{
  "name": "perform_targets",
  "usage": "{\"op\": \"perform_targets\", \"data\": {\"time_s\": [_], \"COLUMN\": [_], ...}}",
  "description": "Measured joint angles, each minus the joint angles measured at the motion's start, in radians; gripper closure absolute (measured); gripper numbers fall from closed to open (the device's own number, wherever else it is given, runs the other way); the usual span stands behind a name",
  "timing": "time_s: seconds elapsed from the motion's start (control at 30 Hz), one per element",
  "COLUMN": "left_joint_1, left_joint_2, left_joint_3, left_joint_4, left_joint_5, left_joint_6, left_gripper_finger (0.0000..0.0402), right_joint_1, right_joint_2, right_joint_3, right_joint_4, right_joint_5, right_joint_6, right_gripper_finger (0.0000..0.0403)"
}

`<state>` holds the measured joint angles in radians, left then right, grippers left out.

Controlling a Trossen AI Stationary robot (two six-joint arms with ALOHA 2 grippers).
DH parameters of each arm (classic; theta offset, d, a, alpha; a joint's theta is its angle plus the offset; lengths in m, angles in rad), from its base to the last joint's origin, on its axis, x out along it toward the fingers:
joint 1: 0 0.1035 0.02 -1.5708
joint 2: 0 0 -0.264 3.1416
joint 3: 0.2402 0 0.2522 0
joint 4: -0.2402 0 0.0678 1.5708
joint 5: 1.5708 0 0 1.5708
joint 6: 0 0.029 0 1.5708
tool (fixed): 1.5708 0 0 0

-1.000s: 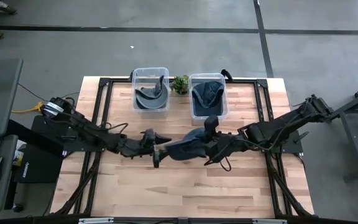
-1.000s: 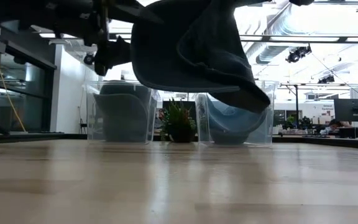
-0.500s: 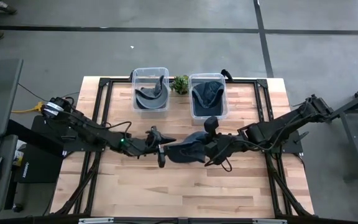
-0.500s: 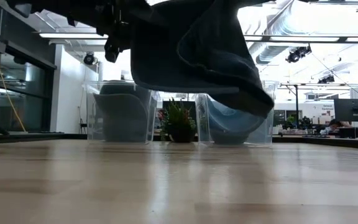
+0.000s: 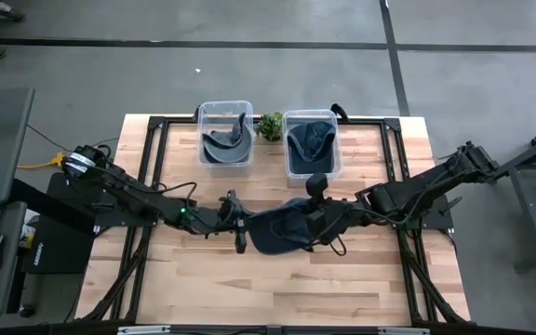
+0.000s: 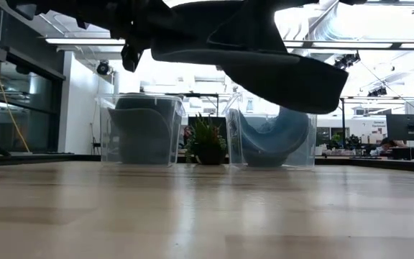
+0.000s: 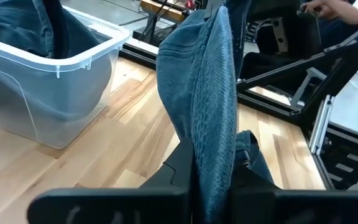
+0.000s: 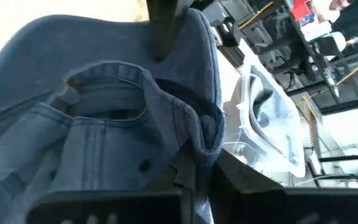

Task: Pick & Place hat
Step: Put the blue cap into the right transparent bin

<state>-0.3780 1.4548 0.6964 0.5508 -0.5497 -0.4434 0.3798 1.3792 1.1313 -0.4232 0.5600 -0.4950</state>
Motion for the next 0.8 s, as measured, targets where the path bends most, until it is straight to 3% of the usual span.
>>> {"op": "perform_targets", "data": {"time_s": [0.47,0.8], "left_joint_1": [0.0,0.0], "left_joint_2": [0.0,0.012], "left_joint_3": [-0.001,-0.001], "left_joint_4": [-0.004,0.001], "left_joint_5": [-0.013,-0.048], "left_joint_6": [-0.072,-0.173], "left_gripper_finger": [0.0396,0.0396], "right_joint_1": [0.009,0.102], "right_joint_2": [-0.027,-0.132], "right_joint_3": [0.001,0.001], "right_joint_4": [-0.006,-0.006], "right_joint_5": [0.184,0.188], "right_joint_6": [-0.016,0.023], "right_gripper_finger": [0.0282,0.0268]}}
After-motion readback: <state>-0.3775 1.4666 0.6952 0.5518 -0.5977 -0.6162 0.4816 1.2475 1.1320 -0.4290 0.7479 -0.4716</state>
